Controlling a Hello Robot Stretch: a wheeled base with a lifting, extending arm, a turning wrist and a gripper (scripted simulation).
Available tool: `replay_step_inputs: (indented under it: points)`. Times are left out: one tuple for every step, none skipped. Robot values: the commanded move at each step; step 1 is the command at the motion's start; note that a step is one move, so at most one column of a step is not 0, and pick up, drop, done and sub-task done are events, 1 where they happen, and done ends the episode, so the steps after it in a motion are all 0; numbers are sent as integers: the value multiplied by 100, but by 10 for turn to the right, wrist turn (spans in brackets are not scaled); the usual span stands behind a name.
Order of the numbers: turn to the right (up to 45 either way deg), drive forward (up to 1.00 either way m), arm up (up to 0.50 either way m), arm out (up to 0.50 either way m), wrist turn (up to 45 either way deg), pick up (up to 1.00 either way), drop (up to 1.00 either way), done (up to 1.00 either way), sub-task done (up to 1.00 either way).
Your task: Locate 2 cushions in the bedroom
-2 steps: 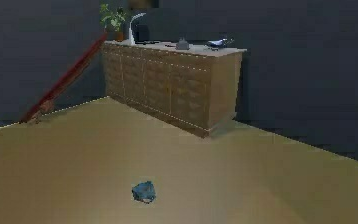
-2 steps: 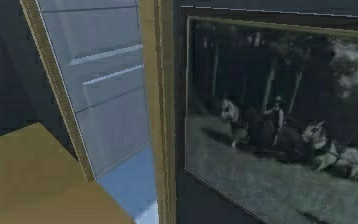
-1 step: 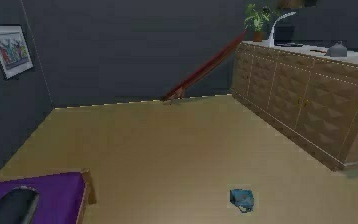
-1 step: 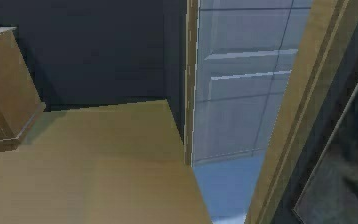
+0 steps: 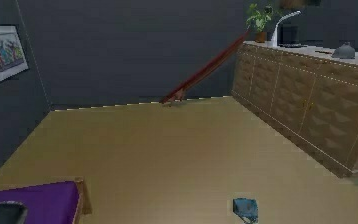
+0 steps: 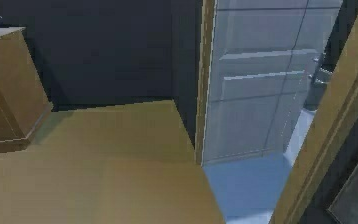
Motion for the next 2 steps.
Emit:
replay_step_inputs:
  points:
    - [-450,0,0,0,0,0,0,0,0]
    - [0,0,0,0,0,0,0,100,0]
